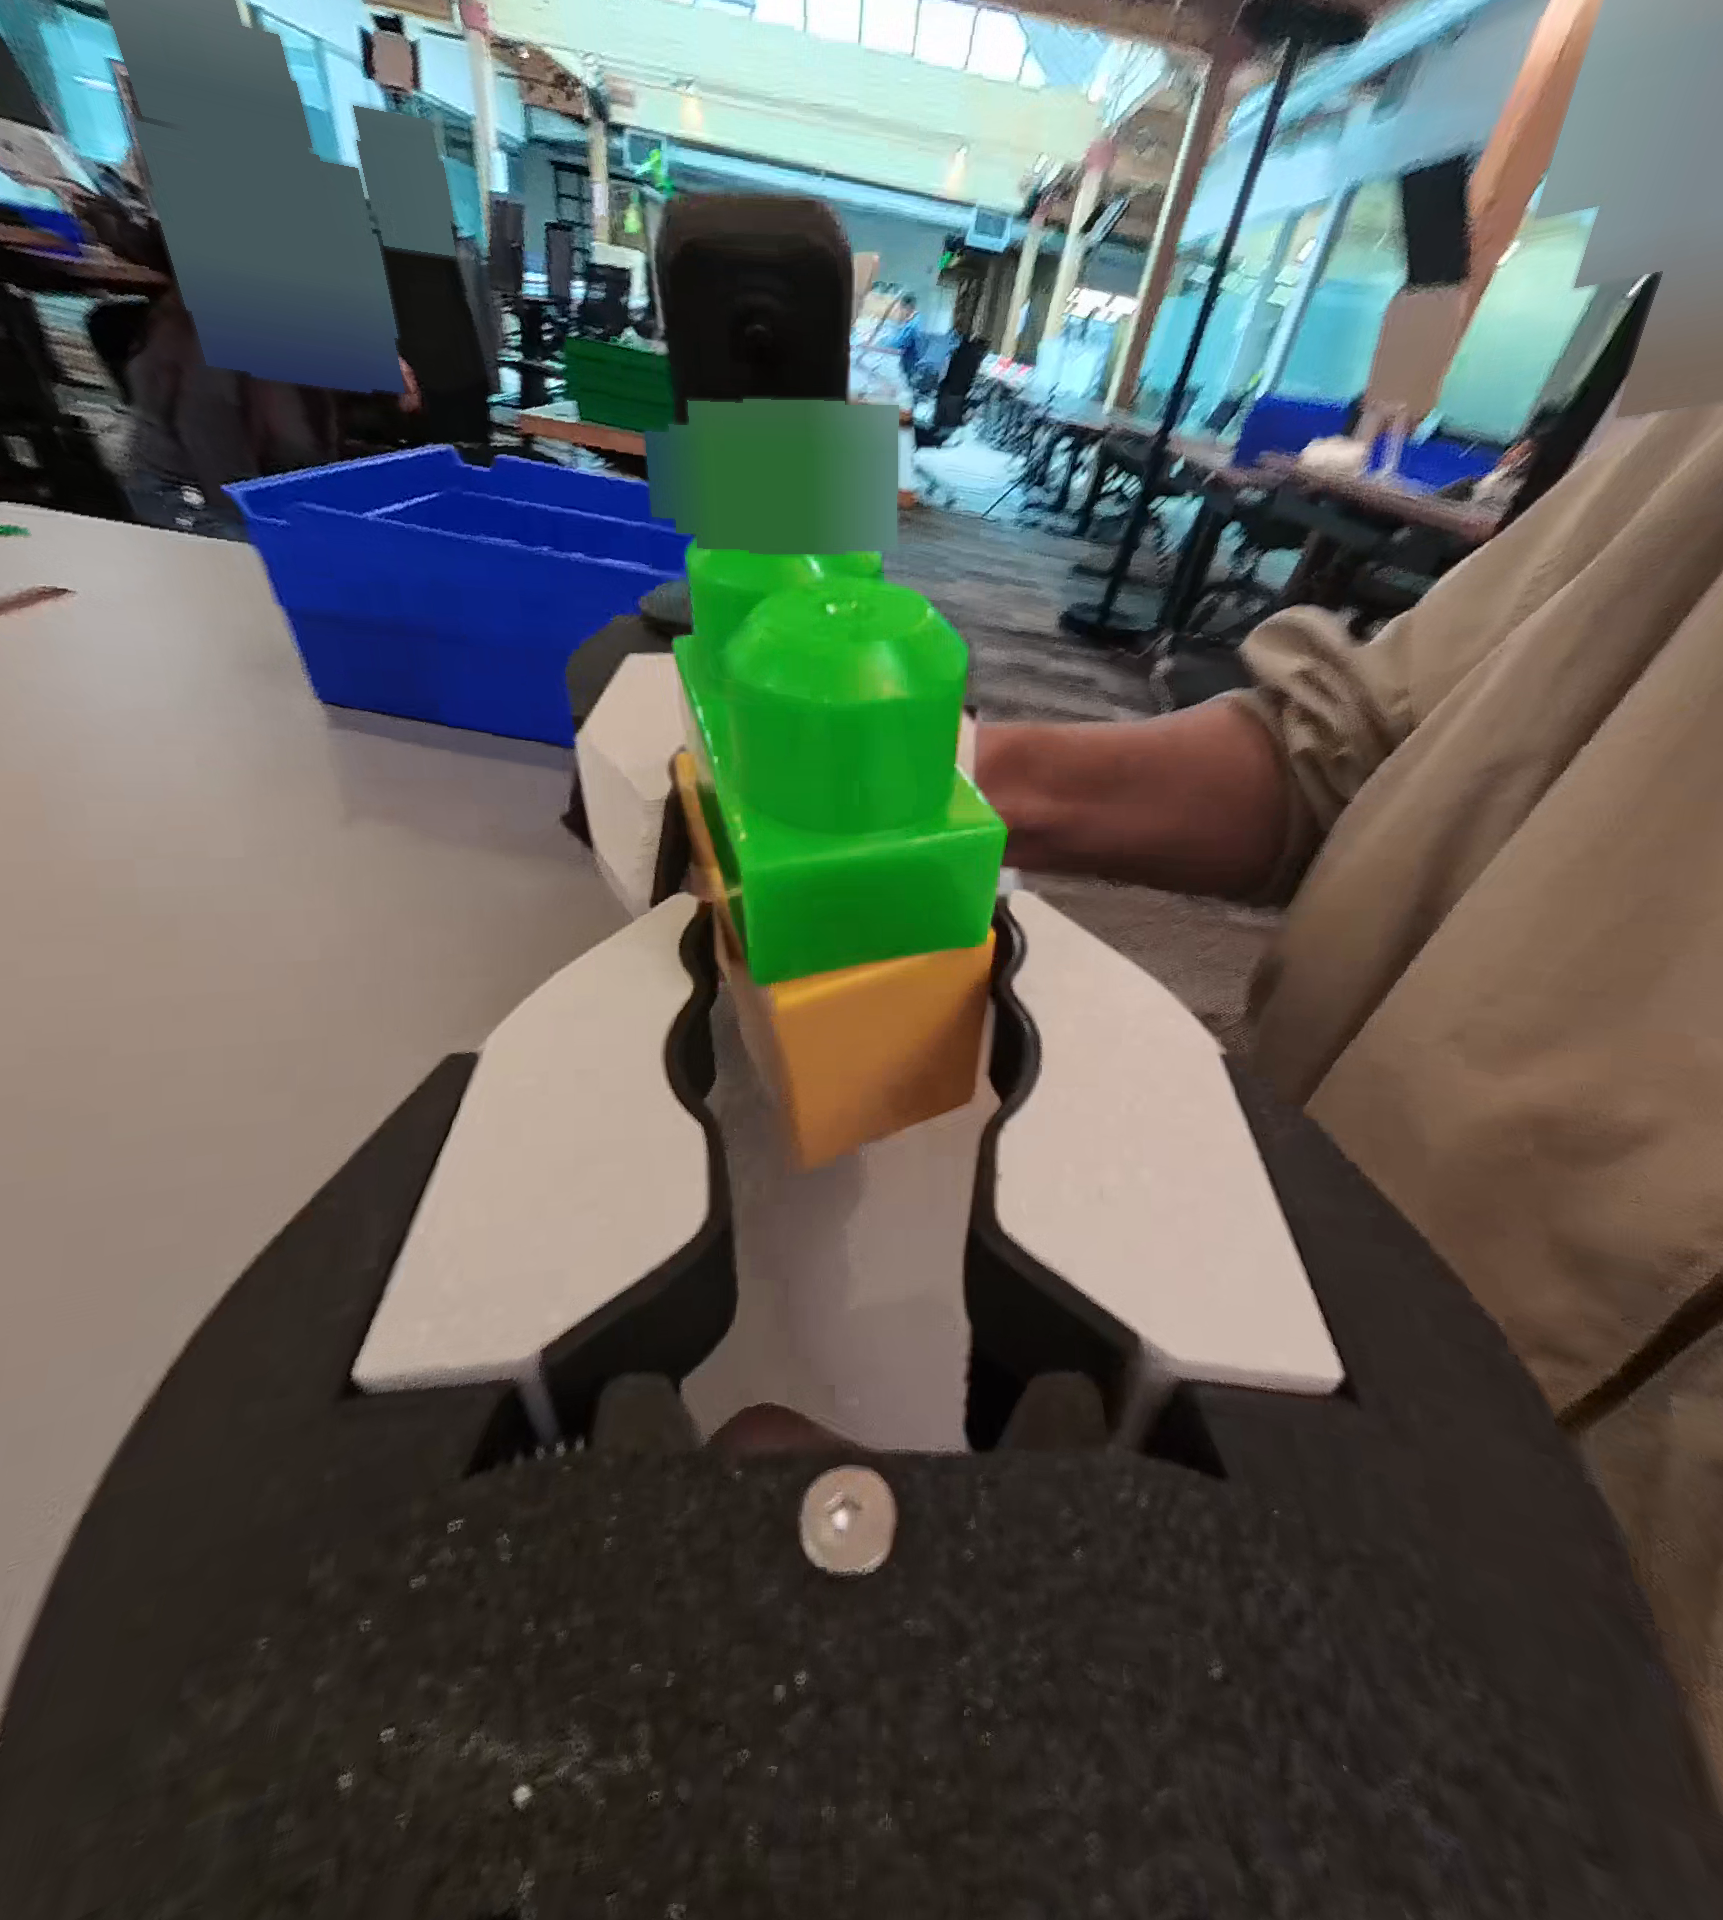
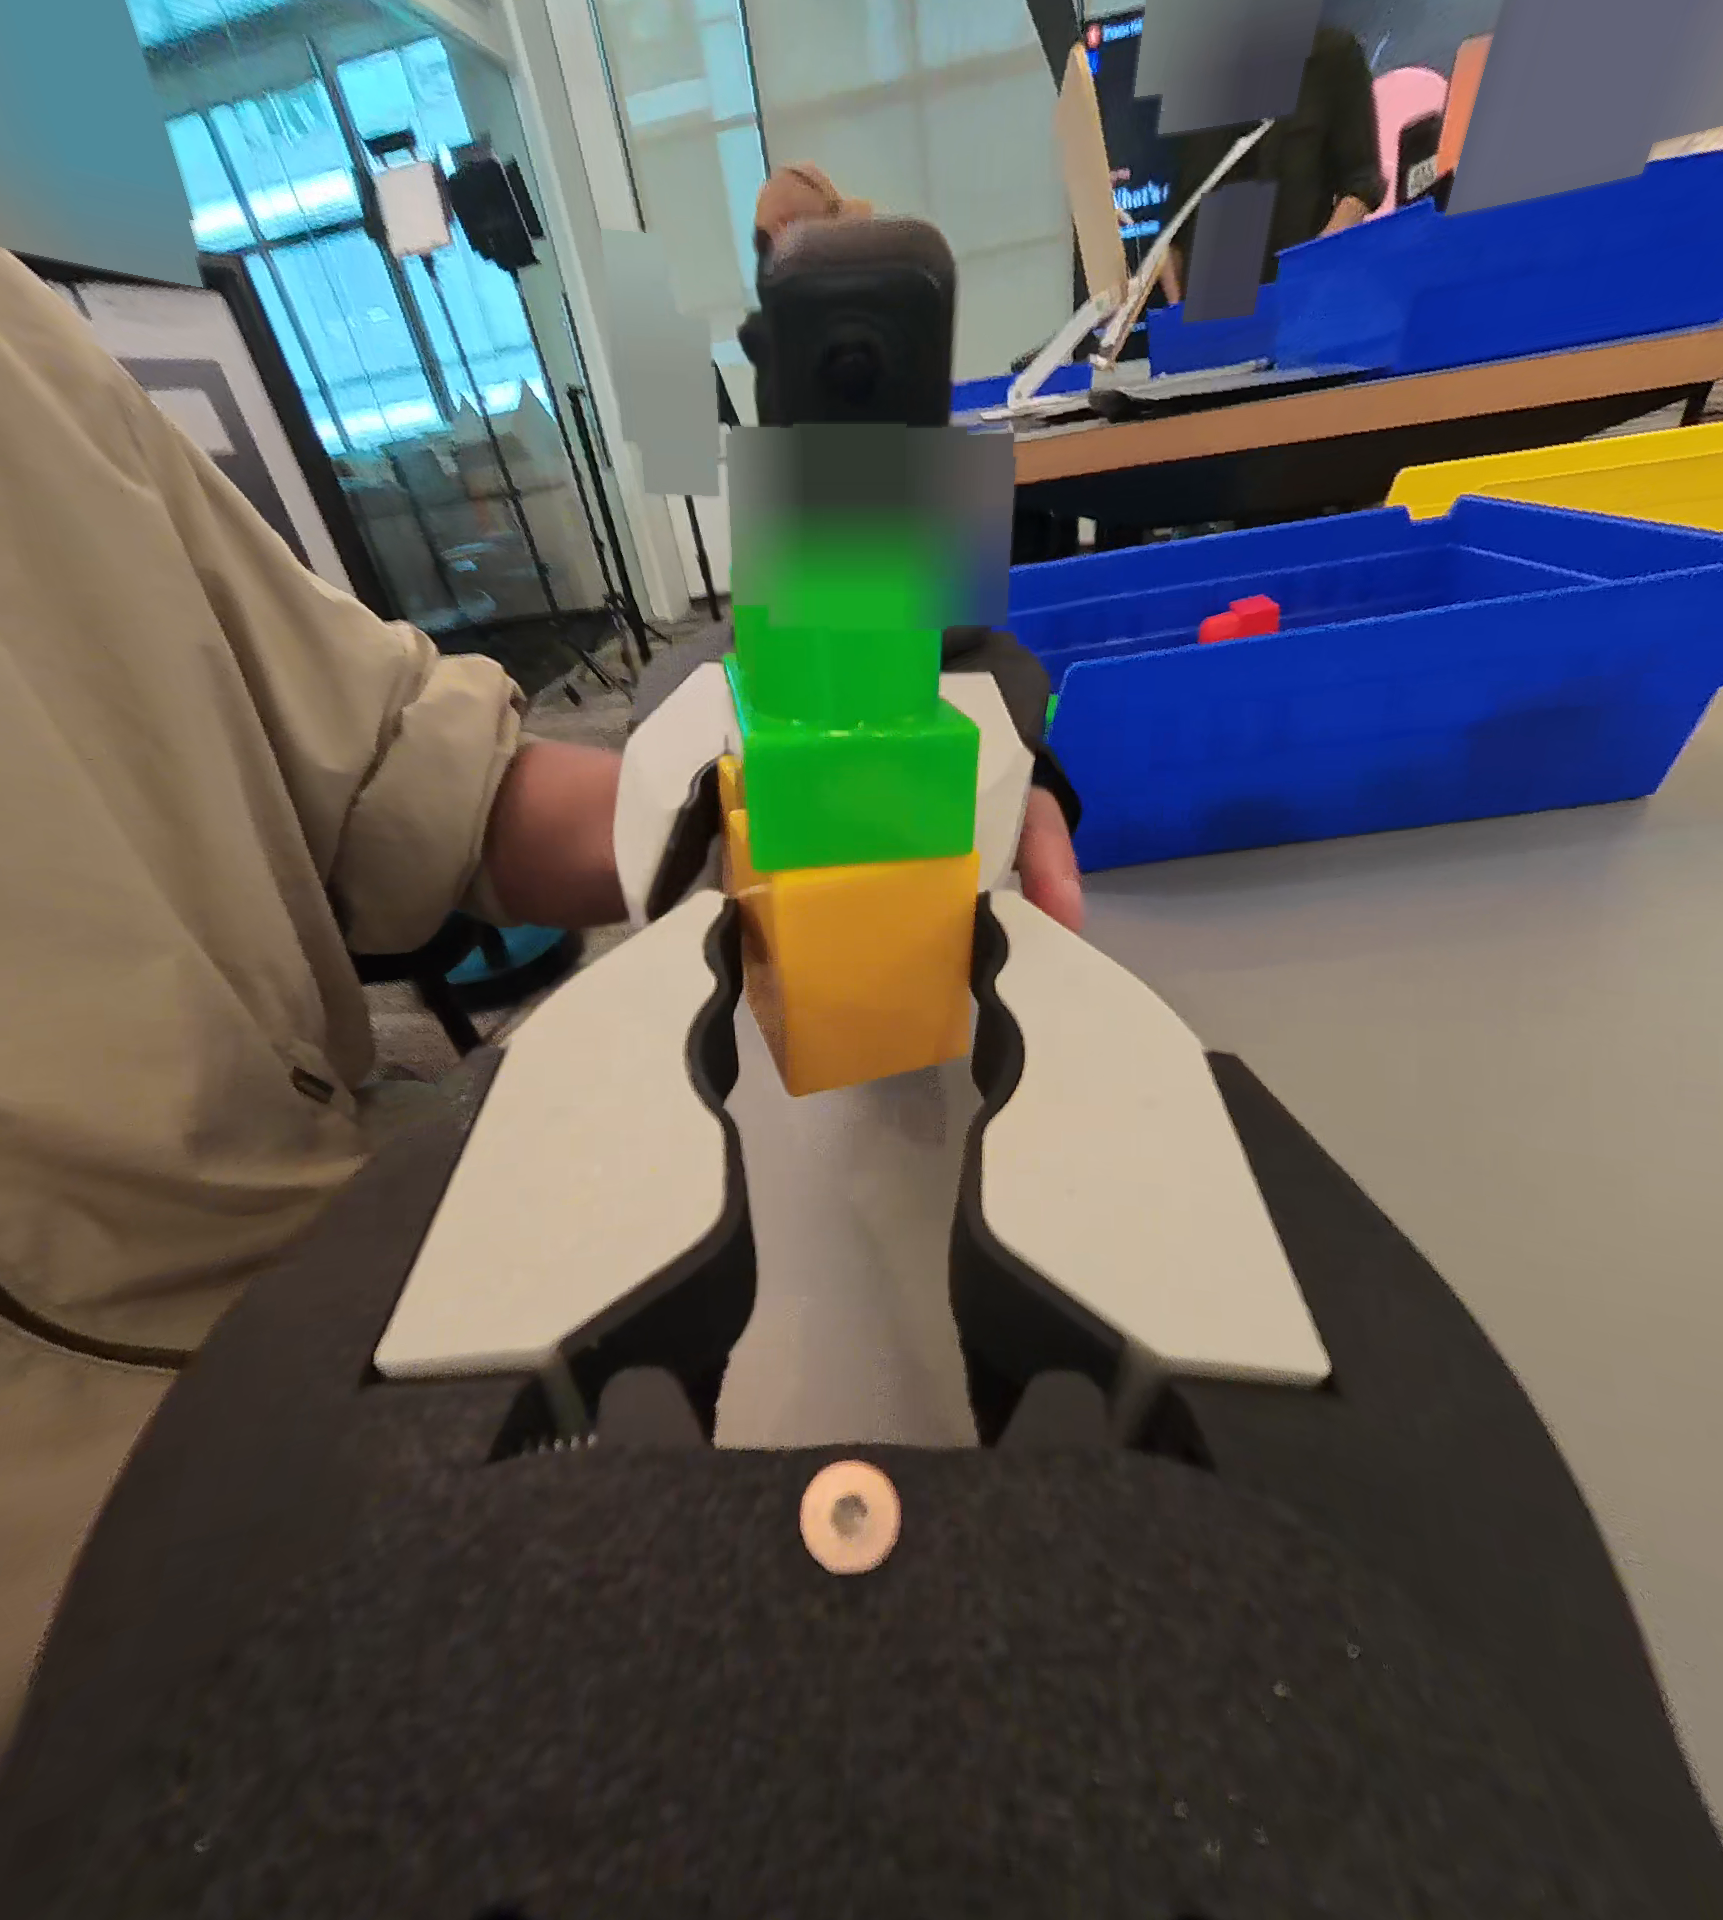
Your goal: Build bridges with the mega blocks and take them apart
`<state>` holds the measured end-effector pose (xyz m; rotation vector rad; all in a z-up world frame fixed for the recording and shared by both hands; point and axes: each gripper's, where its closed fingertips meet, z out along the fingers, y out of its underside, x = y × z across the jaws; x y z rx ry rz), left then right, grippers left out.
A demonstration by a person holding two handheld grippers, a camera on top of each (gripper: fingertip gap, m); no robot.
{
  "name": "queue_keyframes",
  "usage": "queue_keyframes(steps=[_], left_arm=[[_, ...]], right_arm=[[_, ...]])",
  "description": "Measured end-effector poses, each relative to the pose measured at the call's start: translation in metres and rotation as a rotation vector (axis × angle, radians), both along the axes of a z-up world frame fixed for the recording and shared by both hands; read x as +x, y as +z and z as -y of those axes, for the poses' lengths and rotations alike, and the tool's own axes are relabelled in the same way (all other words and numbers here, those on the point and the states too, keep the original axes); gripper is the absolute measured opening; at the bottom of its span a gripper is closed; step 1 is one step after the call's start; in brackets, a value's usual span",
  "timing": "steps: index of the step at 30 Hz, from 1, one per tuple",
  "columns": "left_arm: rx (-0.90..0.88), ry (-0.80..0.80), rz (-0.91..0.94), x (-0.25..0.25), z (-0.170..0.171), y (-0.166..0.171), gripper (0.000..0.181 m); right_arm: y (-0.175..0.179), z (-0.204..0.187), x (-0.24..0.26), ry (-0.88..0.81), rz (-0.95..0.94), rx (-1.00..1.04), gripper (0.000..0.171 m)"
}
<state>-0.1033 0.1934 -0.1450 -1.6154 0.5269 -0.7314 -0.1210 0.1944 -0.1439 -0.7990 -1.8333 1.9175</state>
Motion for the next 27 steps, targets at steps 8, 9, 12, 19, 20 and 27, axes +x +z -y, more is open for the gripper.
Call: queue_keyframes(steps=[8,9,12,19,20,27], left_arm=[[-0.001,0.176,-0.054,-0.025,-0.007,-0.009,0.063],[0.018,0.21,-0.075,-0.029,-0.008,-0.009,0.062],[0.047,0.231,-0.053,-0.031,-0.006,-0.005,0.047],[0.036,0.213,-0.117,-0.034,-0.002,-0.01,0.036],[0.032,0.195,-0.115,-0.032,0.0,-0.01,0.036],[0.023,0.139,-0.016,-0.028,0.004,-0.002,0.036]], right_arm=[[0.002,-0.012,-0.008,-0.114,-0.038,-0.009,0.041],[0.002,-0.013,-0.009,-0.131,-0.047,0.01,0.041],[-0.001,-0.009,-0.012,-0.182,-0.086,0.079,0.041],[-0.016,-0.001,-0.016,-0.18,-0.039,0.082,0.041],[-0.016,0.002,-0.015,-0.16,-0.032,0.076,0.04],[-0.009,0.01,-0.011,-0.086,-0.009,0.068,0.036]])
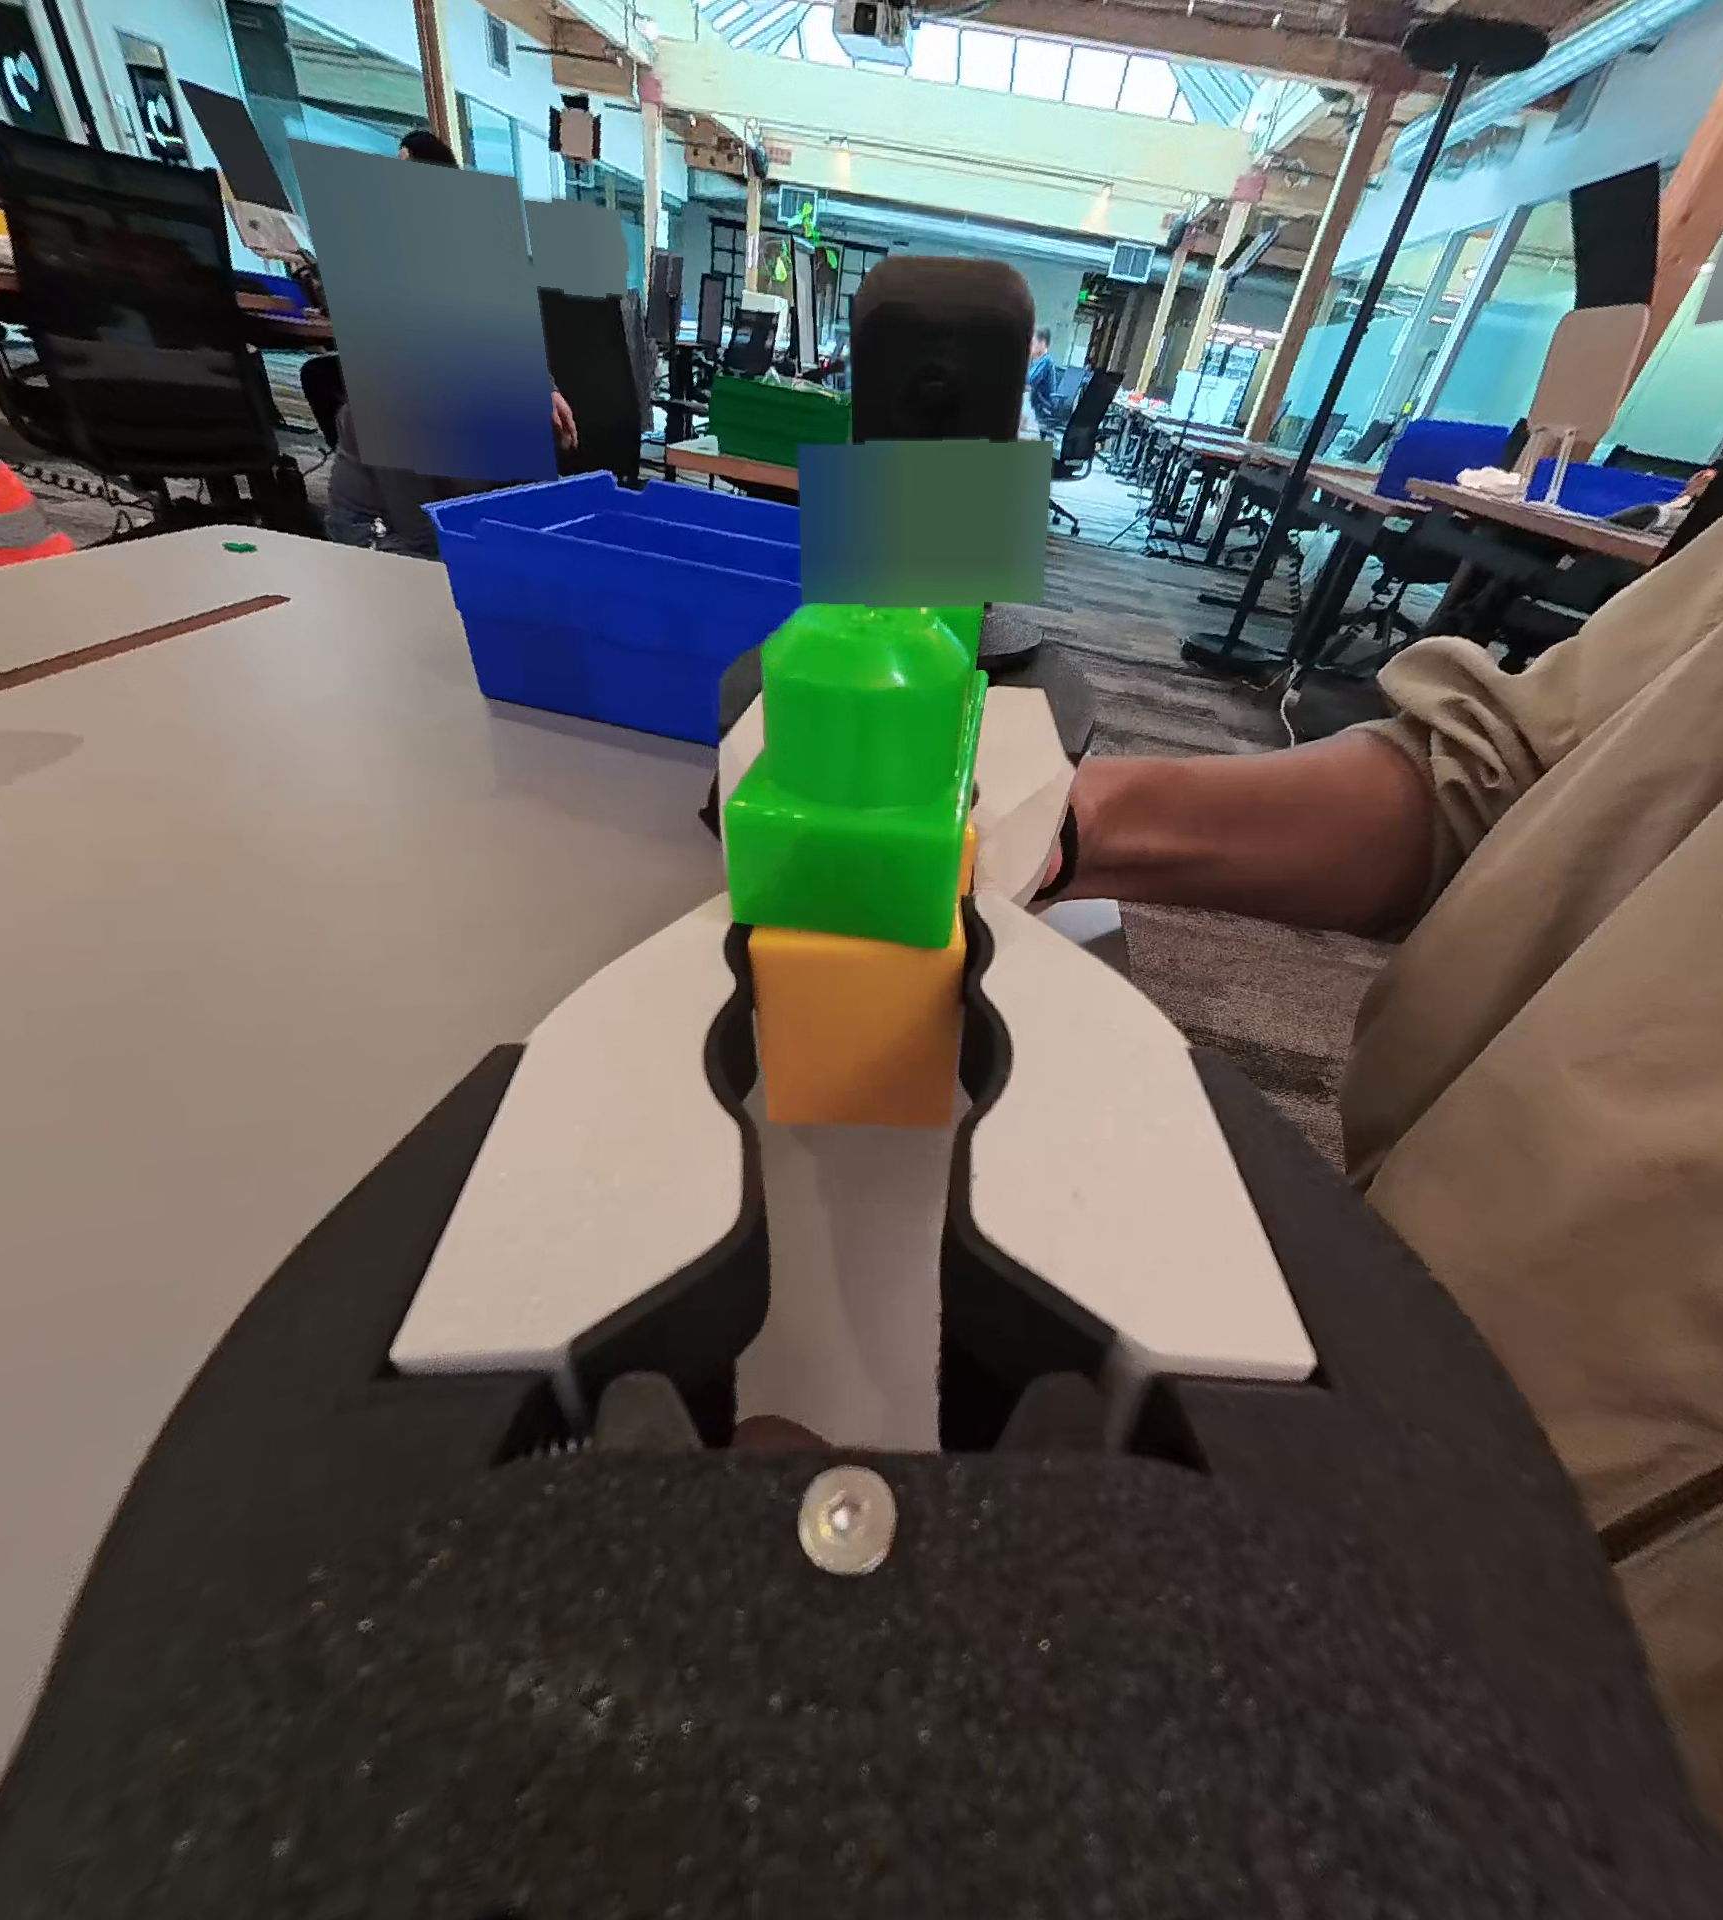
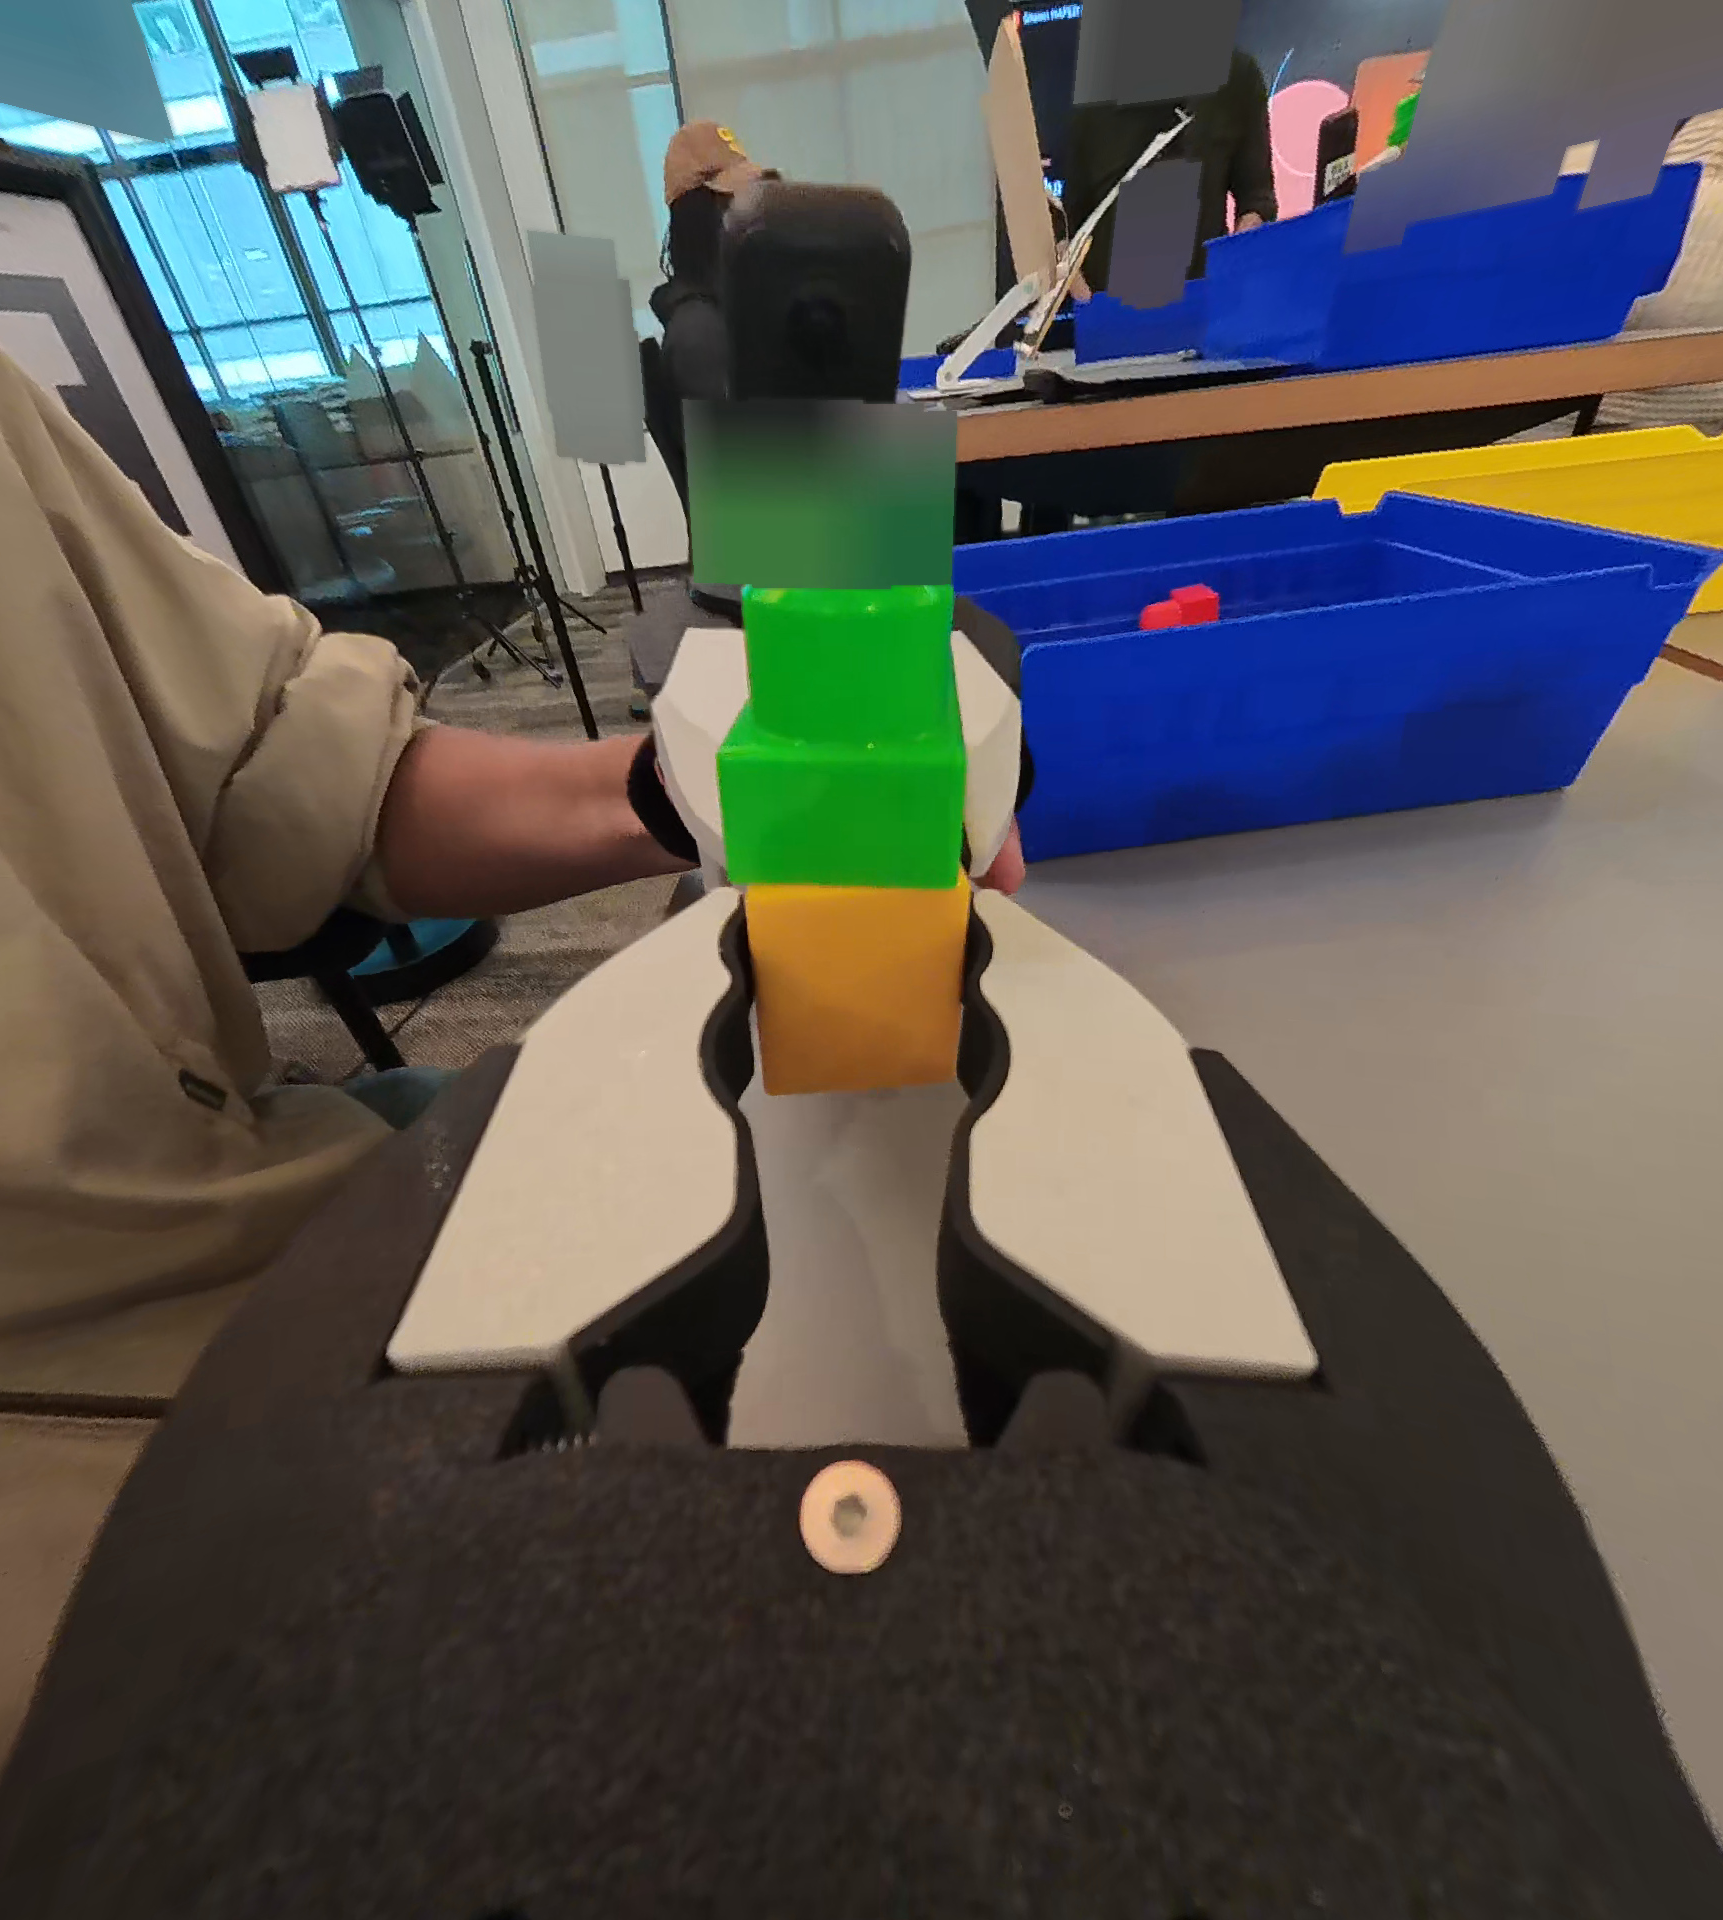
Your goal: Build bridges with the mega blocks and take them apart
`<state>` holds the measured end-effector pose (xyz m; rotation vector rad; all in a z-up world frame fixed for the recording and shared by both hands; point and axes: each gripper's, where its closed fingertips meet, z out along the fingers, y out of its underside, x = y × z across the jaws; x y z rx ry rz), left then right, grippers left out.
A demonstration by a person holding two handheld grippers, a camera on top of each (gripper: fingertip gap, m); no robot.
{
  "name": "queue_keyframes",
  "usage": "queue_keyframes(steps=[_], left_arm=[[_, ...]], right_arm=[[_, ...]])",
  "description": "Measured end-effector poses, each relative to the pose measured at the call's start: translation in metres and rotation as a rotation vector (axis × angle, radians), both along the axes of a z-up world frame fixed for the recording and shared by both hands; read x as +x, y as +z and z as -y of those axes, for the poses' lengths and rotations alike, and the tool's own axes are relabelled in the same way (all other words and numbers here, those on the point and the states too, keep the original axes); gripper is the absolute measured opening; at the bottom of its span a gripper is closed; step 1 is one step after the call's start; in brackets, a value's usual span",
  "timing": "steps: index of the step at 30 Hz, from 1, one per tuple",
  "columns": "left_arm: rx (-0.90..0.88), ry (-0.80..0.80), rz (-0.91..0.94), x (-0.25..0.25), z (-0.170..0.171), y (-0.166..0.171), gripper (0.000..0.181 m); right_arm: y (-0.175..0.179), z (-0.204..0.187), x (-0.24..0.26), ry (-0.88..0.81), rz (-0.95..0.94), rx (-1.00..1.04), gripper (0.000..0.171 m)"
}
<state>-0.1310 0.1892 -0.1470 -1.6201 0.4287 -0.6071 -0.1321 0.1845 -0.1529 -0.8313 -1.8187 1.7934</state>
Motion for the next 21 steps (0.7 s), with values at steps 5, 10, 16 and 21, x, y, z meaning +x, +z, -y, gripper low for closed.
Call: queue_keyframes(steps=[5,10,16,21], left_arm=[[0.016,-0.002,0.018,-0.001,0.003,0.002,0.036],[0.03,-0.006,0.027,-0.001,0.003,0.003,0.036],[0.034,0.012,0.02,-0.001,0.001,0.003,0.036],[0.099,0.091,-0.135,-0.001,0.002,0.003,0.036]], right_arm=[[0.001,0.001,-0.002,-0.066,0.008,0.036,0.036],[0.001,0.001,-0.003,-0.093,0.019,0.055,0.036],[0.001,0.0,-0.003,-0.071,0.036,0.002,0.037],[0.016,0.001,0.006,0.057,0.188,-0.314,0.063]])
